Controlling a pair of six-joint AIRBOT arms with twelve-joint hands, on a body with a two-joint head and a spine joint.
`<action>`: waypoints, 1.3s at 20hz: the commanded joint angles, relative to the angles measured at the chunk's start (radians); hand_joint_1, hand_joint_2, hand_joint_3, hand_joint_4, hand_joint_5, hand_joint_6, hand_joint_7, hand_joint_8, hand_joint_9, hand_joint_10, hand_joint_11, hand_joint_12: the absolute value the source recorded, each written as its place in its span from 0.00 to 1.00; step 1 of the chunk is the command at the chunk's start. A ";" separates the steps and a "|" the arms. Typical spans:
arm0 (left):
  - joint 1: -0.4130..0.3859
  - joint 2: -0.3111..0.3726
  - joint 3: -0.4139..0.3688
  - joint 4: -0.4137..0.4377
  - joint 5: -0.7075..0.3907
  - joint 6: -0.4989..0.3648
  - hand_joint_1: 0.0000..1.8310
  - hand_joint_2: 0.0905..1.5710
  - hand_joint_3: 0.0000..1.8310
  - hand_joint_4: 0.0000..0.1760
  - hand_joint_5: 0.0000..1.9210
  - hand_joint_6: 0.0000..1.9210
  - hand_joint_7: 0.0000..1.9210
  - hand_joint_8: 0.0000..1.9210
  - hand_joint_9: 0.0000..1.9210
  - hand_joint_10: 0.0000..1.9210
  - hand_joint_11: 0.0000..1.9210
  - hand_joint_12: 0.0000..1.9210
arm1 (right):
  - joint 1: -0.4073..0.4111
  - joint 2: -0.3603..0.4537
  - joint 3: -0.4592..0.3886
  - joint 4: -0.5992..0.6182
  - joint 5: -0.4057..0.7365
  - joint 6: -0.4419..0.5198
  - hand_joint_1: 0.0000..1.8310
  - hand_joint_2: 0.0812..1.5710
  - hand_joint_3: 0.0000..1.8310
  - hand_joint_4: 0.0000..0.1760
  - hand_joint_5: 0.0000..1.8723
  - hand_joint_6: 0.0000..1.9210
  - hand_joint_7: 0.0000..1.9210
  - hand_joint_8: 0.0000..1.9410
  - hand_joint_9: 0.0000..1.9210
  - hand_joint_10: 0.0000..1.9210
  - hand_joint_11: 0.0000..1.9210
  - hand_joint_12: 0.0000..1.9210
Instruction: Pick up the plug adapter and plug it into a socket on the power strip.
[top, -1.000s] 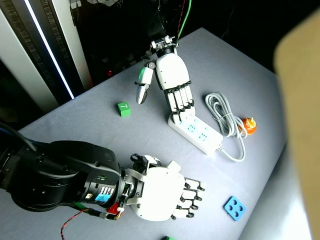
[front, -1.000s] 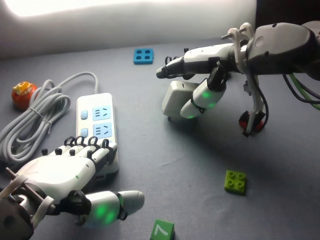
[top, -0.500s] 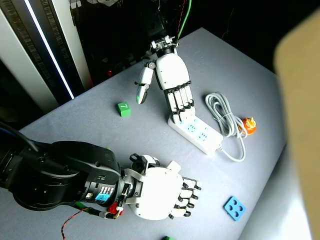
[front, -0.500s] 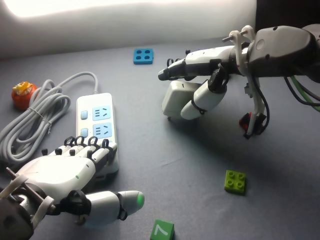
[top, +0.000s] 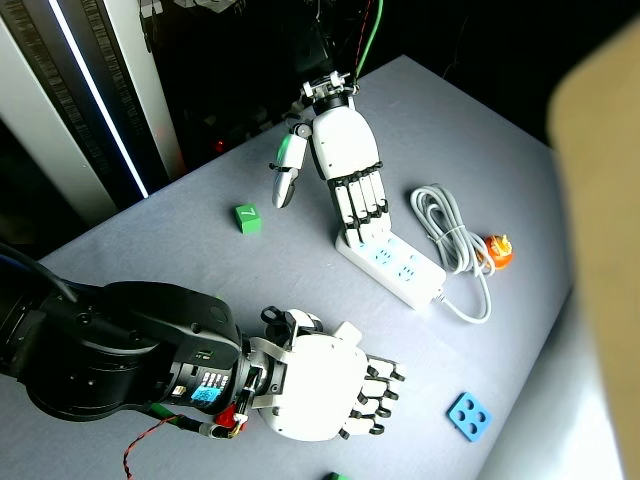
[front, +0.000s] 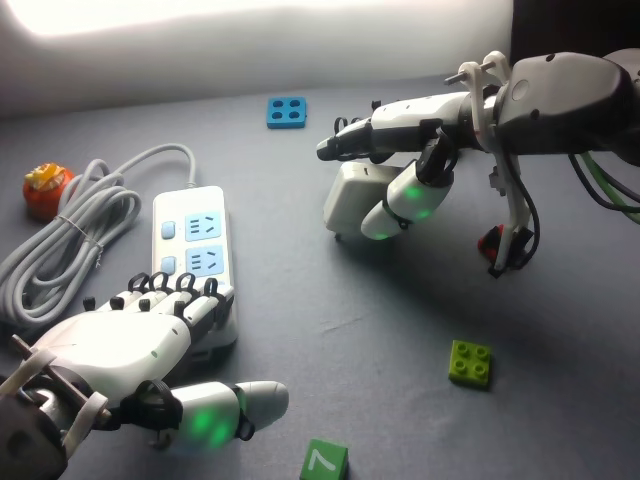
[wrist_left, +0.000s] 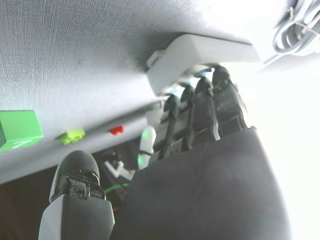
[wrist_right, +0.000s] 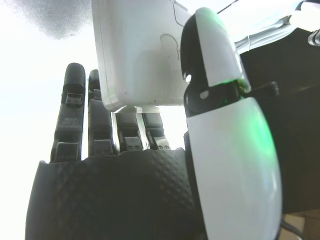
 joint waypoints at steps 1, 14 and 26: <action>-0.006 0.003 0.005 0.020 -0.038 -0.002 0.00 0.70 0.00 0.00 0.01 0.00 0.00 0.00 0.00 0.00 0.01 0.00 | 0.006 0.006 0.004 0.017 0.059 0.005 0.61 0.64 0.00 0.00 0.09 0.00 0.09 0.00 0.07 0.00 0.00 0.27; -0.005 0.003 0.006 0.020 -0.035 -0.003 0.00 0.69 0.00 0.00 0.02 0.00 0.00 0.00 0.00 0.00 0.00 0.00 | 0.004 0.006 0.003 0.016 0.059 0.005 0.64 0.65 0.00 0.00 0.09 0.00 0.09 0.00 0.07 0.00 0.00 0.27; -0.005 0.003 0.008 0.020 -0.035 -0.003 0.00 0.69 0.00 0.00 0.03 0.01 0.02 0.00 0.02 0.01 0.02 0.01 | 0.001 0.006 0.003 0.016 0.058 0.005 0.67 0.65 0.00 0.00 0.10 0.00 0.09 0.00 0.09 0.00 0.00 0.32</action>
